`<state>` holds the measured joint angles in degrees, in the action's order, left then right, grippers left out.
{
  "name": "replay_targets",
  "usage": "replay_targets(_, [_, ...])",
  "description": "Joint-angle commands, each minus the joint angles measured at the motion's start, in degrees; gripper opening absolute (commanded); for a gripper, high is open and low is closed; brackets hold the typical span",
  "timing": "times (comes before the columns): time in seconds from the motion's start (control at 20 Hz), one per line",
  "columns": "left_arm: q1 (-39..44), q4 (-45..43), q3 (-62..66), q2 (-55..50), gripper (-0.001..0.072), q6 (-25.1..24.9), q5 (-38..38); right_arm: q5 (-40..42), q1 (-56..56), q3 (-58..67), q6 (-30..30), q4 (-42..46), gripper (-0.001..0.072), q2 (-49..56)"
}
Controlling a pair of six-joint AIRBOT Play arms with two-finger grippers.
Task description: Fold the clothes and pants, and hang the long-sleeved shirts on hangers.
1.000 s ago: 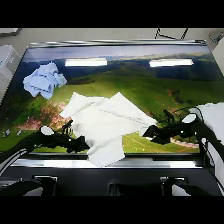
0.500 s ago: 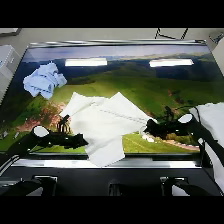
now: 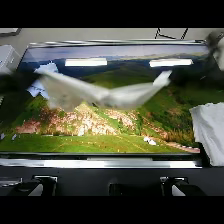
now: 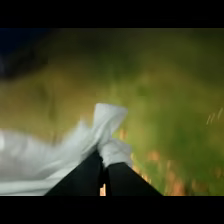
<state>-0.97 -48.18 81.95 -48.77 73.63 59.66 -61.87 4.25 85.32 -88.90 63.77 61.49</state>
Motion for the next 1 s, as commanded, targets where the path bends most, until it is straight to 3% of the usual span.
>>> replay_targets(0.0, [-4.4,-1.8,27.7,2.8,0.002,-0.1,-3.4,4.4,0.0,21.8,-7.8,12.9,0.0039,-7.5])
replay_targets(0.1, [-4.3,-1.7,34.3,3.9,0.002,1.3,-6.0,4.5,0.0,24.6,-9.1,13.4,0.0039,-12.1])
replay_targets(0.3, [-4.3,-1.8,35.5,6.7,0.002,2.0,-13.1,8.7,0.0,24.6,-9.0,14.5,0.0039,-19.1])
replay_targets(0.5, [-4.3,-8.6,33.4,6.3,0.002,2.8,-12.6,9.3,0.0,24.6,-9.0,15.6,0.0039,-20.4])
replay_targets(0.65, [-4.3,-17.2,25.5,5.3,0.002,6.3,-5.9,-5.1,0.0,24.6,-9.0,18.7,0.0038,-16.3])
replay_targets(0.8, [-4.3,-17.9,9.9,2.1,0.0022,6.3,-2.7,-21.3,0.0,19.6,-7.4,19.5,0.0038,-5.9])
replay_targets(0.9, [-4.3,-17.9,-2.5,-2.1,0.0022,5.6,-5.1,-18.4,0.0,11.0,-7.3,19.4,0.0039,1.3])
replay_targets(0.95, [-4.3,-18.1,-8.5,-5.2,0.0022,4.6,-8.1,-12.7,0.0,6.2,-8.1,19.2,0.0039,5.4])
